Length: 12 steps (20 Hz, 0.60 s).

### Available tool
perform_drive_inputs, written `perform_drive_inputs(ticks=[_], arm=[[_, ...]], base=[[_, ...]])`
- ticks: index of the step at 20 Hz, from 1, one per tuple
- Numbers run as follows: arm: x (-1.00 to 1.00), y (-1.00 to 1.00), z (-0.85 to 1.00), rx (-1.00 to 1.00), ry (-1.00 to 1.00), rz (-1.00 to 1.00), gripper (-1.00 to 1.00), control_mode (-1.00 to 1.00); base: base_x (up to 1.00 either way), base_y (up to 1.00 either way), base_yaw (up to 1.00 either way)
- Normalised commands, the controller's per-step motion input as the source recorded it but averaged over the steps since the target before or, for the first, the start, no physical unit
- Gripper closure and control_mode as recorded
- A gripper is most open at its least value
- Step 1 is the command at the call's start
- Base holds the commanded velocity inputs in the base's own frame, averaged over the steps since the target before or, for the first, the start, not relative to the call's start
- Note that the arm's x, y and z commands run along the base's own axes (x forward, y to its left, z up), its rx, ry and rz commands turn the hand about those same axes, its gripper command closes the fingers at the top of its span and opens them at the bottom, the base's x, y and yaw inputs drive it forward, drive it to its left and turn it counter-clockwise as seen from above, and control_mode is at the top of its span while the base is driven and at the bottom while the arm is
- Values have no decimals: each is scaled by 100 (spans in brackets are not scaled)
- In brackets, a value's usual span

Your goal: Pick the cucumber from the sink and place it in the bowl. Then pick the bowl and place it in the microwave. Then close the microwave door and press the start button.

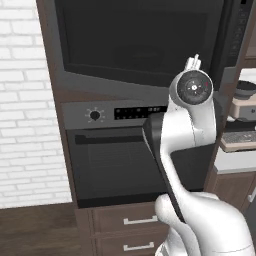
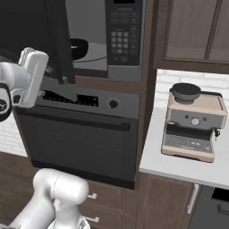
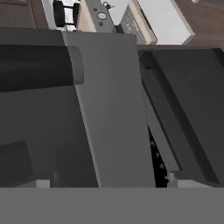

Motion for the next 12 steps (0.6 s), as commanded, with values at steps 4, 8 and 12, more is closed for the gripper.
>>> perform_drive_inputs(ticks=[4,8,12], arm=[[100,0,0,12,0,24,-100,-100],[93,0,2,12,0,20,-100,-100],[83,0,2,11,0,18,-100,-100]], base=[[0,0,0],[0,0,0],[0,0,0]])
